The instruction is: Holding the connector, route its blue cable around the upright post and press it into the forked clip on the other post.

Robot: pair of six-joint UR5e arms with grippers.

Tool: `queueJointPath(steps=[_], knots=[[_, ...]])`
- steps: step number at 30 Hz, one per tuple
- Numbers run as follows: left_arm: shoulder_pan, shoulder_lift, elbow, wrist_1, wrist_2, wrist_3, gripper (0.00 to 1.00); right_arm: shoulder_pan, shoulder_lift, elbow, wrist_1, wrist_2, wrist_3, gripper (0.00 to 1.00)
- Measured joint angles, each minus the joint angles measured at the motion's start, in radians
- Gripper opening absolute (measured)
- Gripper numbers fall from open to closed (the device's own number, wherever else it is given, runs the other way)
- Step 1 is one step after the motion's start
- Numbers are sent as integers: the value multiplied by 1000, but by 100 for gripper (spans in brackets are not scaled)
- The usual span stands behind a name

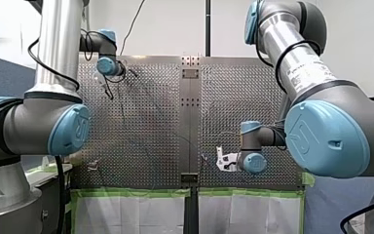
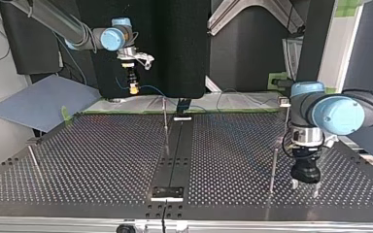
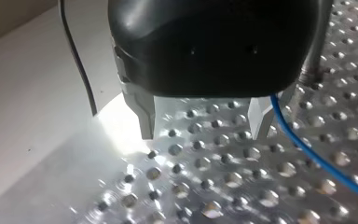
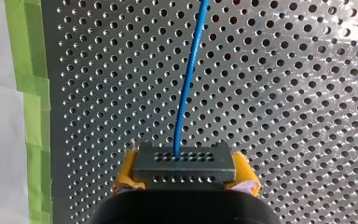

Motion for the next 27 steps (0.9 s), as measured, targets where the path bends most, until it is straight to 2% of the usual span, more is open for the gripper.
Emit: queueJointPath(steps=[7, 17, 27], knots=[[-3, -40, 0, 17, -18, 1, 100, 0, 0, 1, 0, 0, 0, 0], [-17, -45, -4, 28, -33, 1, 100, 0, 0, 1, -4, -1, 1, 0], [-19, -45, -60, 72, -37, -17, 100, 0, 0, 1, -3, -1, 2, 0]])
